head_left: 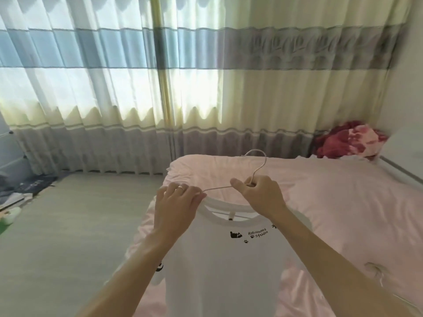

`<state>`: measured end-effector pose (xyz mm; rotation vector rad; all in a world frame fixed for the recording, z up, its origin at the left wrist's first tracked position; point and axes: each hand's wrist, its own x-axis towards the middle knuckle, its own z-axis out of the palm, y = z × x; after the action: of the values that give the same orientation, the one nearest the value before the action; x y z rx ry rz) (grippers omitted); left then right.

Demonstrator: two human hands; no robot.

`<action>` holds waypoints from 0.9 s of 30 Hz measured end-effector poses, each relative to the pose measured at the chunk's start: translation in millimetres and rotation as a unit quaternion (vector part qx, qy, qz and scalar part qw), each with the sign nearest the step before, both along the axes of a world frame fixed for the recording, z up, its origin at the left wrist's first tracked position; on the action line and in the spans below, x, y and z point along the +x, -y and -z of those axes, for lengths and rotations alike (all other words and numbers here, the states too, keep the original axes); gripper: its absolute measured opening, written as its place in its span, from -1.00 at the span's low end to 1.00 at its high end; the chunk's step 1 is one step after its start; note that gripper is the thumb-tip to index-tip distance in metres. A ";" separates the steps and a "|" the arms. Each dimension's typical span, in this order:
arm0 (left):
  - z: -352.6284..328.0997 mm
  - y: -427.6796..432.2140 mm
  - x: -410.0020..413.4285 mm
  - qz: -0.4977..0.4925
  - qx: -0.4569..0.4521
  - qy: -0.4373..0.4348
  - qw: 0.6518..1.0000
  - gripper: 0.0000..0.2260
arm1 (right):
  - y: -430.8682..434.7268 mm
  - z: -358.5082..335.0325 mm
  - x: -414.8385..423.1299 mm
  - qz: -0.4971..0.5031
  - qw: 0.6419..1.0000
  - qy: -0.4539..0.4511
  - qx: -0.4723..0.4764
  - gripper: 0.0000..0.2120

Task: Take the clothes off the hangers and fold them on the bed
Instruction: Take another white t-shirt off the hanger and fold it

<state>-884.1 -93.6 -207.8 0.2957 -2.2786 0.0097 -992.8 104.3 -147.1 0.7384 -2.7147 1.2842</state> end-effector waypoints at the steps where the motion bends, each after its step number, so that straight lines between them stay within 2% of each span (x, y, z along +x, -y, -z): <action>1: 7.3 1.8 -11.7 0.003 0.029 0.004 1.000 -0.72 | 3.1 5.2 -9.1 0.010 1.000 -0.008 0.006 -0.51; 3: 19.0 7.3 -31.0 0.017 0.074 0.032 0.997 -0.70 | 9.9 14.7 -24.6 0.027 0.999 -0.021 0.017 -0.45; 6: 37.4 16.5 -56.0 0.052 0.077 0.068 0.993 -0.64 | 16.9 32.4 -42.0 0.038 0.998 -0.024 0.049 -0.38; 8: 47.7 25.5 -70.5 0.104 0.142 0.103 0.979 -0.65 | 20.8 46.8 -54.6 0.042 0.996 -0.030 0.074 -0.38; 10: 57.8 34.5 -80.0 0.151 0.242 0.144 0.948 -0.74 | 20.6 57.3 -63.0 0.045 0.995 -0.021 0.087 -0.40; 11: 65.7 37.2 -84.0 0.157 0.256 0.150 0.942 -0.76 | 20.0 63.4 -67.1 0.048 0.994 -0.012 0.093 -0.41; 12: 70.7 37.5 -84.9 0.151 0.244 0.150 0.946 -0.76 | 18.3 68.0 -69.6 0.050 0.994 -0.006 0.097 -0.42; 16: 82.5 31.2 -91.4 0.111 0.098 0.131 0.980 -0.67 | 15.1 86.4 -84.8 0.049 0.992 0.002 0.113 -0.42; 18: 85.1 28.8 -95.6 0.099 0.085 0.129 0.983 -0.71 | 14.8 92.5 -91.6 0.043 0.993 0.004 0.109 -0.43; 19: 84.4 28.9 -100.2 0.089 0.103 0.133 0.982 -0.73 | 14.0 94.2 -97.1 0.042 0.993 -0.001 0.108 -0.43; 21: 83.0 34.5 -109.9 0.044 0.201 0.137 0.969 -0.75 | 6.8 94.5 -105.5 0.054 0.994 -0.005 0.098 -0.44; 23: 77.9 41.4 -115.8 0.013 0.308 0.122 0.944 -0.73 | -4.8 93.1 -112.9 0.069 0.995 0.002 0.073 -0.44; 25: 75.0 42.2 -122.0 0.000 0.360 0.116 0.926 -0.72 | -16.9 92.3 -121.6 0.076 0.996 0.014 0.051 -0.44; 27: 71.1 35.0 -128.8 0.006 0.452 0.104 0.886 -0.73 | -24.9 91.3 -129.8 0.082 0.996 0.032 0.029 -0.45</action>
<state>-1012.9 -128.6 -278.9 0.7849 -2.3456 -1.0977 -1122.6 129.2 -238.4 0.4750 -2.8050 1.2188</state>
